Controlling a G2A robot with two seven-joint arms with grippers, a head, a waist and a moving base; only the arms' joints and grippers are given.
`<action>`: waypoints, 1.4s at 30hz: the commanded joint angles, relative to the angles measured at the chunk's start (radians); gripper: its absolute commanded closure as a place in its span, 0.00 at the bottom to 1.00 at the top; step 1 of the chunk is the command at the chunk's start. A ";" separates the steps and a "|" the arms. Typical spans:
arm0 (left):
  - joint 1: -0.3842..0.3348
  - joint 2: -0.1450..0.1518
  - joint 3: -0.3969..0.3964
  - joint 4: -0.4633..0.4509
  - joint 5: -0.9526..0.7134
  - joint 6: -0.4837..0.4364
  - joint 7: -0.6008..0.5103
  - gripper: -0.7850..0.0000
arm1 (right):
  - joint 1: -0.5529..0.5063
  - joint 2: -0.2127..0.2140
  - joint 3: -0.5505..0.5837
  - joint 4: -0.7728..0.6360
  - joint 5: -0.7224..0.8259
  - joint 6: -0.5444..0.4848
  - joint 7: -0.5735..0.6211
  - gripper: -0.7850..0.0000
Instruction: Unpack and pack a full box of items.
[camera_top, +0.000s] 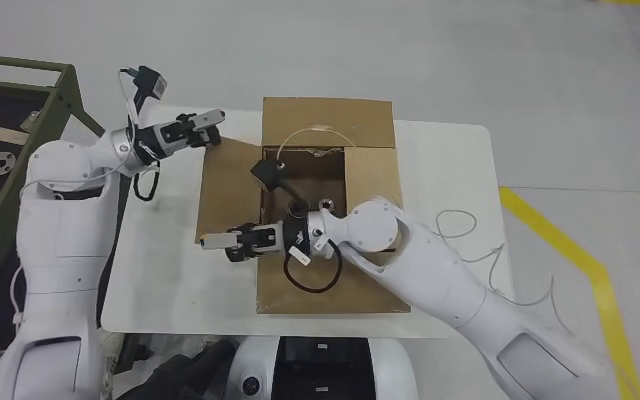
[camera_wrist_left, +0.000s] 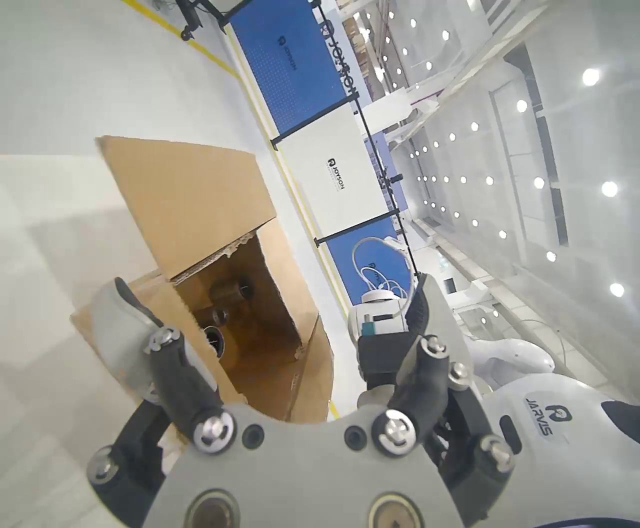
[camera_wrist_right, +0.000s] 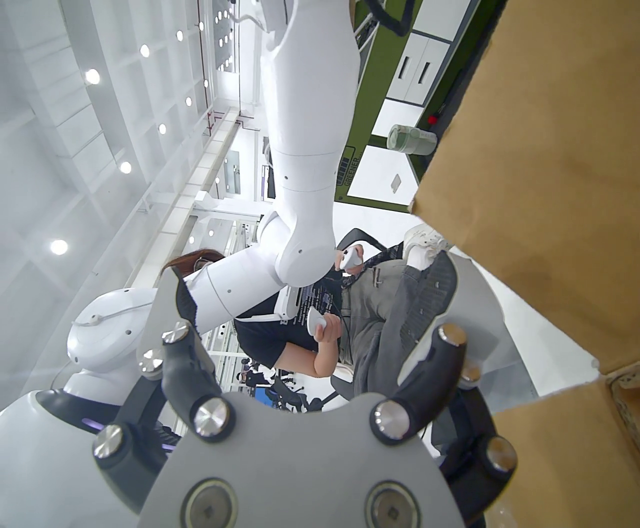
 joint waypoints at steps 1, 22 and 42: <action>0.004 0.003 -0.003 0.018 0.012 -0.001 0.005 0.00 | -0.027 0.013 0.034 -0.029 -0.011 0.007 0.004 0.00; -0.034 0.002 0.134 0.111 0.141 -0.006 0.059 0.00 | -0.333 0.123 0.386 -0.311 -0.065 0.038 0.058 0.00; -0.077 -0.015 0.276 0.095 0.158 0.021 0.069 0.00 | -0.457 0.156 0.508 -0.371 -0.033 0.009 0.097 0.00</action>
